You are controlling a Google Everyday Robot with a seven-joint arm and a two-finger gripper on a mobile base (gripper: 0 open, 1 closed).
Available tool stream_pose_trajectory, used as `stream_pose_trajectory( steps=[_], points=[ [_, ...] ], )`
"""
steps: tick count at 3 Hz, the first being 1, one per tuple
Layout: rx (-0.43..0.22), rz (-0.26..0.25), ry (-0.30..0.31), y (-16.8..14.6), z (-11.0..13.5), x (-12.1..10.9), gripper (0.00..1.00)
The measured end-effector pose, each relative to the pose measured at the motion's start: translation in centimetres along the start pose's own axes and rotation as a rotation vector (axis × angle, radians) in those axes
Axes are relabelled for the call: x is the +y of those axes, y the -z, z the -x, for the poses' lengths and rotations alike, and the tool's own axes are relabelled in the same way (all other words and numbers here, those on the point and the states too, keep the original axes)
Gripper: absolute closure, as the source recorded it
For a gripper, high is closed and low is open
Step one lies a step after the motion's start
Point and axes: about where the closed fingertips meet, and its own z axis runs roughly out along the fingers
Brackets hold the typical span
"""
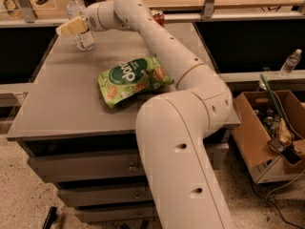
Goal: Knock blue plastic bottle over
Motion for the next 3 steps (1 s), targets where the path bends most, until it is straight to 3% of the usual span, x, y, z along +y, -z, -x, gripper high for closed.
stream_pose_trajectory(
  steps=[1, 3],
  points=[
    [-0.002, -0.001, 0.003, -0.9, 0.1, 0.0, 0.17],
    [0.016, -0.046, 0.003, 0.3, -0.2, -1.5, 0.64]
  ],
)
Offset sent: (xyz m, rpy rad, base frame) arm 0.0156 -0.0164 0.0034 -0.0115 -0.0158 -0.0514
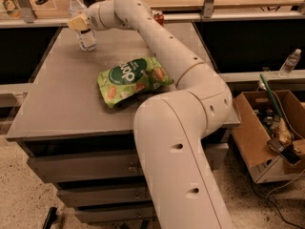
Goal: Knock blue plastic bottle over
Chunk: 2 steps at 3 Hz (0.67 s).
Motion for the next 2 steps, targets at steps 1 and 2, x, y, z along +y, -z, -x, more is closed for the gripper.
stream_pose_trajectory(
  steps=[1, 2],
  points=[
    [0.004, -0.015, -0.003, 1.7, 0.5, -0.6, 0.87],
    [0.004, -0.014, -0.017, 4.0, 0.9, -0.9, 1.0]
  ],
)
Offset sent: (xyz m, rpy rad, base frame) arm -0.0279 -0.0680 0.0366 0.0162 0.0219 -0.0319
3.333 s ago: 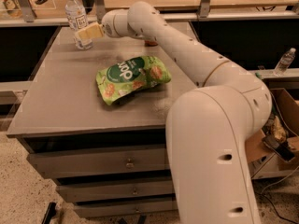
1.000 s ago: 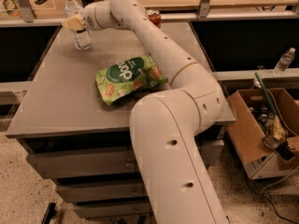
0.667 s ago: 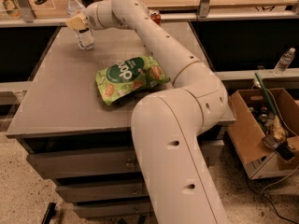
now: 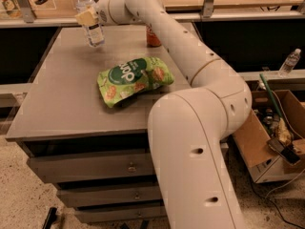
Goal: Knock blue plastic bottle over
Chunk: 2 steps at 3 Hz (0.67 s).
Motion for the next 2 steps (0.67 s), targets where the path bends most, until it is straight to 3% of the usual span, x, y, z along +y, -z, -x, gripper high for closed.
stream_pose_trajectory(
  steps=[1, 2],
  points=[
    [-0.001, 0.008, -0.015, 2.9, 0.5, 0.1, 1.0],
    [-0.02, 0.053, 0.002, 5.6, 1.0, 0.5, 1.0]
  ],
)
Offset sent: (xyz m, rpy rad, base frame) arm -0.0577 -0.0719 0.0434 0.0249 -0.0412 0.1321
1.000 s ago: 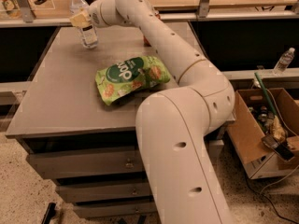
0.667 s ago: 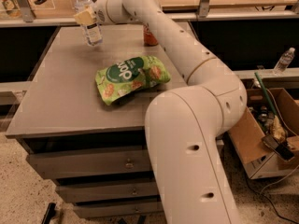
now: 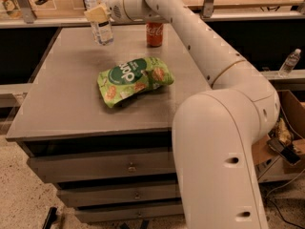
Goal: Knock blue plastic bottle over
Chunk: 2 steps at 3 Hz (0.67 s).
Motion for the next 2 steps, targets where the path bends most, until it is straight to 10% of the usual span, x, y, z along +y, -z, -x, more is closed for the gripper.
stream_pose_trajectory(
  steps=[2],
  points=[
    [0.058, 0.142, 0.233, 3.7, 0.6, 1.9, 1.0]
  ],
)
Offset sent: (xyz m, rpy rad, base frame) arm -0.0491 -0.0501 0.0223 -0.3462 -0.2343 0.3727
